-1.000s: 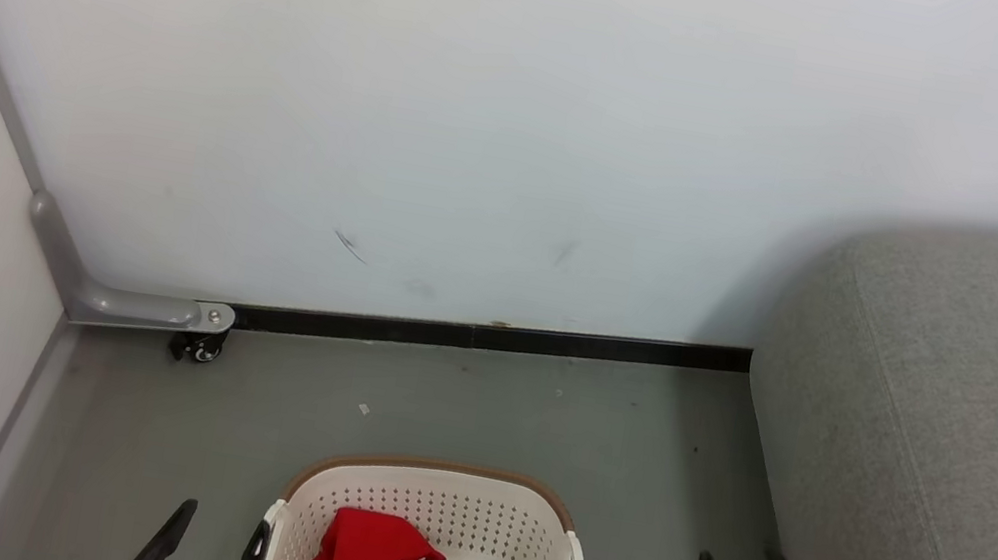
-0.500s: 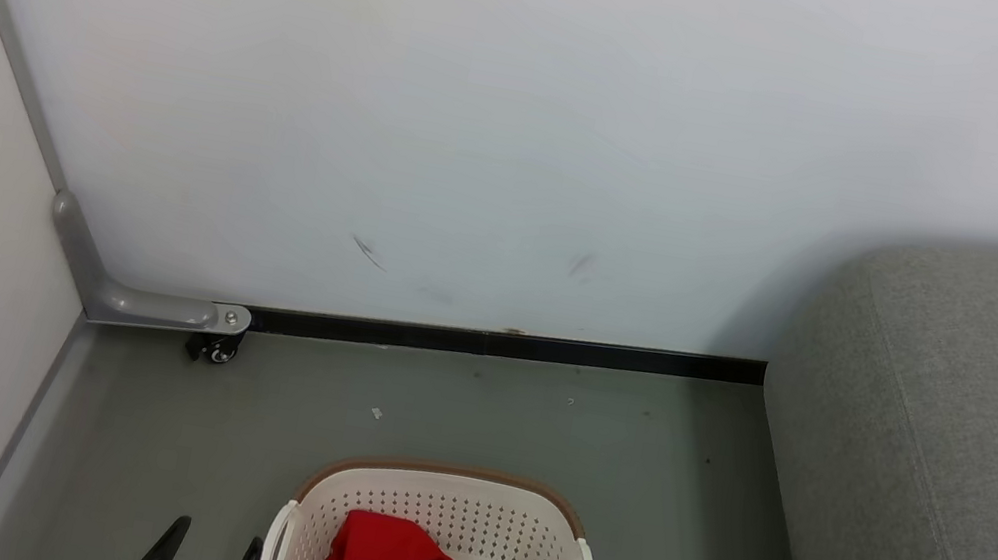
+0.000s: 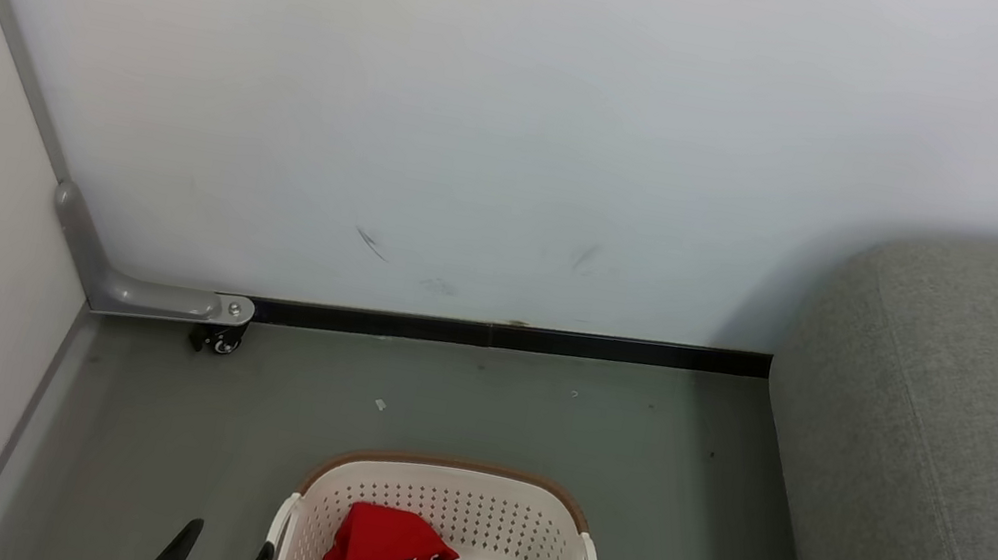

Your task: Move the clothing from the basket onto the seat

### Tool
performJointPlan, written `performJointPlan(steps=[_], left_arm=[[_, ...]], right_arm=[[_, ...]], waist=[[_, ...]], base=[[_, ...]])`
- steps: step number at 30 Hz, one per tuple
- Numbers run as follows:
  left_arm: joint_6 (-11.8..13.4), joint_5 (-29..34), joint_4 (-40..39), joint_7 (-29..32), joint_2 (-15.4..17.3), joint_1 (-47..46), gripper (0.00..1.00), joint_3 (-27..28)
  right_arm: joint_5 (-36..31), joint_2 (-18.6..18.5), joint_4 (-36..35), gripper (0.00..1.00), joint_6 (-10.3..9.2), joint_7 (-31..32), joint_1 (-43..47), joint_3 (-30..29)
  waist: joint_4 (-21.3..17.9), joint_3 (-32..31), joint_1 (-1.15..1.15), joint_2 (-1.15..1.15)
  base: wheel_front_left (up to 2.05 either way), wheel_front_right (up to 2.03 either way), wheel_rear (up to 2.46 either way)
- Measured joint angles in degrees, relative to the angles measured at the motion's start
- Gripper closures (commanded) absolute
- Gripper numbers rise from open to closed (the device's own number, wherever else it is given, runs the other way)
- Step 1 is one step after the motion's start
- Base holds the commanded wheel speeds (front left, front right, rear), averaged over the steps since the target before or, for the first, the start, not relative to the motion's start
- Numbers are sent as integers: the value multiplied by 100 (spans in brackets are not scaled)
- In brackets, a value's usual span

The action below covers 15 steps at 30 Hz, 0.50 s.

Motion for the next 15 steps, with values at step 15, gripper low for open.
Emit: performJointPlan(steps=[15], left_arm=[[-102, 80, 44, 0, -31, -2, 0, 14]], right_arm=[[-38, 54, -42, 0, 0, 0, 122, -175]], waist=[[44, 57, 0, 0]], base=[[0, 0, 0]])
